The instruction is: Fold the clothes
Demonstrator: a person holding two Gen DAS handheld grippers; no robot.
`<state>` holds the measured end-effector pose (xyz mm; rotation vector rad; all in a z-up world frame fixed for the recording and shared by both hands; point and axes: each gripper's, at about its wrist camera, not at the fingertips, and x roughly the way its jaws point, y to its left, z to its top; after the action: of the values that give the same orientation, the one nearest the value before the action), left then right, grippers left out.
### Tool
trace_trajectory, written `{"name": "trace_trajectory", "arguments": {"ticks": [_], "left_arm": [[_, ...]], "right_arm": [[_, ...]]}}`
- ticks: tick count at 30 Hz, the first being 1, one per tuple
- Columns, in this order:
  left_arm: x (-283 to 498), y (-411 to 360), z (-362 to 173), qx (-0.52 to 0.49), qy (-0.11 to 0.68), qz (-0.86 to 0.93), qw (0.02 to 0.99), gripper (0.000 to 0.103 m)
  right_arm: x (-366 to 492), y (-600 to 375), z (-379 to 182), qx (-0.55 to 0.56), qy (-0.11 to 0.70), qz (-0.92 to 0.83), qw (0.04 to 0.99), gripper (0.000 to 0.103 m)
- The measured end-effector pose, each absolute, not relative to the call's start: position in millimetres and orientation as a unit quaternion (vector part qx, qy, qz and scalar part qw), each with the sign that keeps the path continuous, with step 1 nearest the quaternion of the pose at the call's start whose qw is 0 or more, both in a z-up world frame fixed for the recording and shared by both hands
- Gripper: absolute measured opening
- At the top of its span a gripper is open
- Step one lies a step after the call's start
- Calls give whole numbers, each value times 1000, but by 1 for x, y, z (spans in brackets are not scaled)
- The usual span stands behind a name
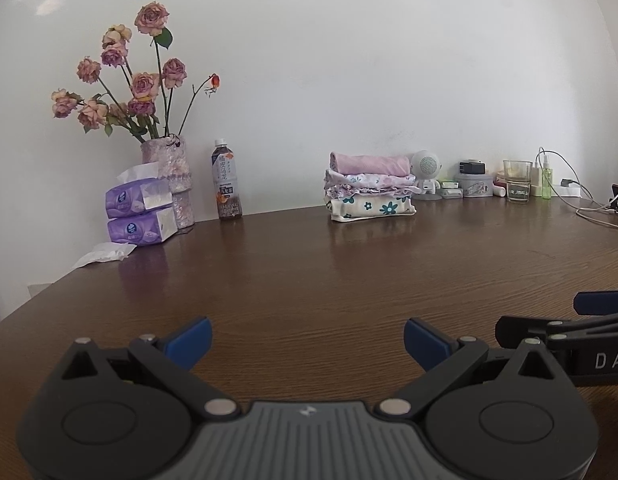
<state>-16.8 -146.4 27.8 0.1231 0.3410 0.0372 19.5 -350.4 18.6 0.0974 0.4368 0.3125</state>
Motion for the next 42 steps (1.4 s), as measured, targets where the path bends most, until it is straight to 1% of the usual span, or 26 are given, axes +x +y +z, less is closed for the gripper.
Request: {"name": "trace_trajectory", "arguments": {"ticks": [42], "left_arm": [[-20, -145, 30, 58, 162, 16, 985, 103]], "right_arm": [[18, -353, 16, 60, 208, 154, 964, 103]]}}
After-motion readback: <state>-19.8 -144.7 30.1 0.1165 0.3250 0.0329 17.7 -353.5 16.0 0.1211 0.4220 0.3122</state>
